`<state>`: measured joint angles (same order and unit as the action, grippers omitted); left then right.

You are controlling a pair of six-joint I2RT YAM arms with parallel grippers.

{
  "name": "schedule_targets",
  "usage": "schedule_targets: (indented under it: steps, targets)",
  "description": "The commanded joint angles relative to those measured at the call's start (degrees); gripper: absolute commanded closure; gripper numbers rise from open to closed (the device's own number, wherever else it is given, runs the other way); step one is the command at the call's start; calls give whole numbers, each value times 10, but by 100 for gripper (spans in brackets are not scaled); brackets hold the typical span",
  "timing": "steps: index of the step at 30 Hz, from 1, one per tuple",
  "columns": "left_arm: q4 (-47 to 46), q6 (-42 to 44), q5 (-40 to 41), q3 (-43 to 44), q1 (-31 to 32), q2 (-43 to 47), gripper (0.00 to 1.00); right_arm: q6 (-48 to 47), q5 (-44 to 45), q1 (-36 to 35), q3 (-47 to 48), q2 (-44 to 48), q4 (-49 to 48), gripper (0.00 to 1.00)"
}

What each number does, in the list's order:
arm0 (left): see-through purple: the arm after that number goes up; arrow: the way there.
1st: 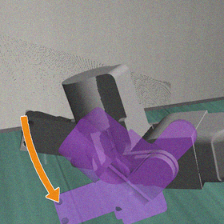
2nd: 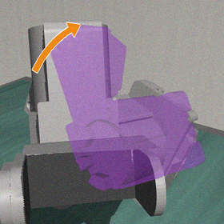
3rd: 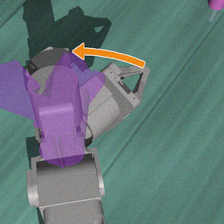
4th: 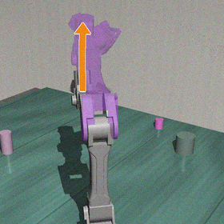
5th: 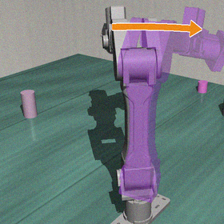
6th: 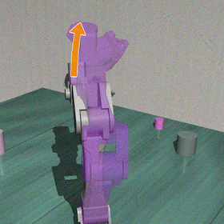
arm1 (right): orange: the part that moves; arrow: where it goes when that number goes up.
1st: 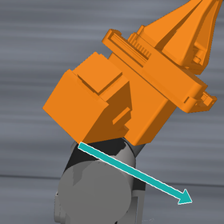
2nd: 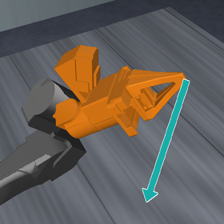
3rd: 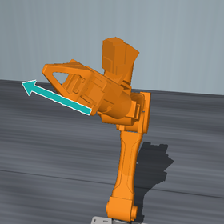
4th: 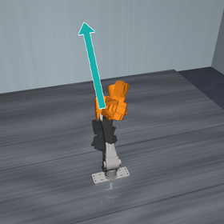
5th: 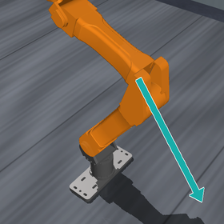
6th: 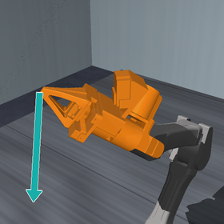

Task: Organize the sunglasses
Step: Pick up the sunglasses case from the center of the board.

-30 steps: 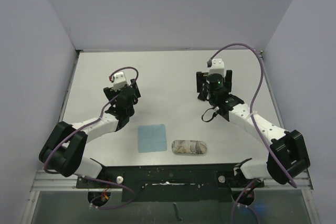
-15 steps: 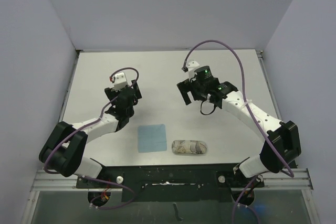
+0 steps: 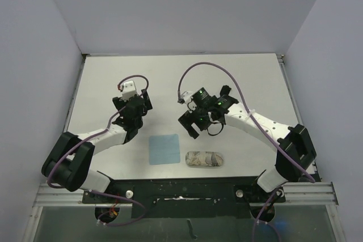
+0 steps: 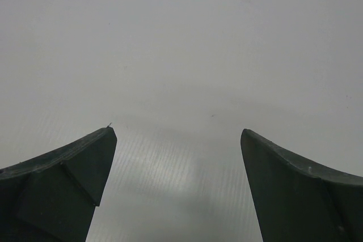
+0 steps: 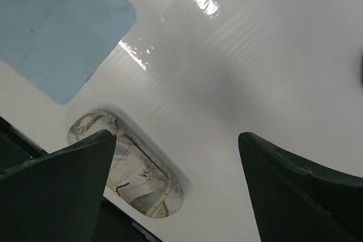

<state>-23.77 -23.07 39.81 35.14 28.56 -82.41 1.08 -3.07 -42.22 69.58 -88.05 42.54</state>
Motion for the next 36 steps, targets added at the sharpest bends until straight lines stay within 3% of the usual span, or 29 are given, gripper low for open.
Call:
schedule_targets:
  steps: [1, 9, 16, 36]
  targets:
    - [-26, -8, -21, -6, -7, 27, 7, 26, -2, -42, 27, 0, 28, 5]
    - [-24, -10, -33, -7, -9, 31, 7, 71, -27, -86, 37, -2, 48, 6]
    - [-24, -9, -35, -8, -10, 34, 7, 109, 4, -132, 16, 0, 68, 5]
    - [-20, -16, -42, -10, -15, 33, 7, 162, -7, -140, -80, 49, 64, 6]
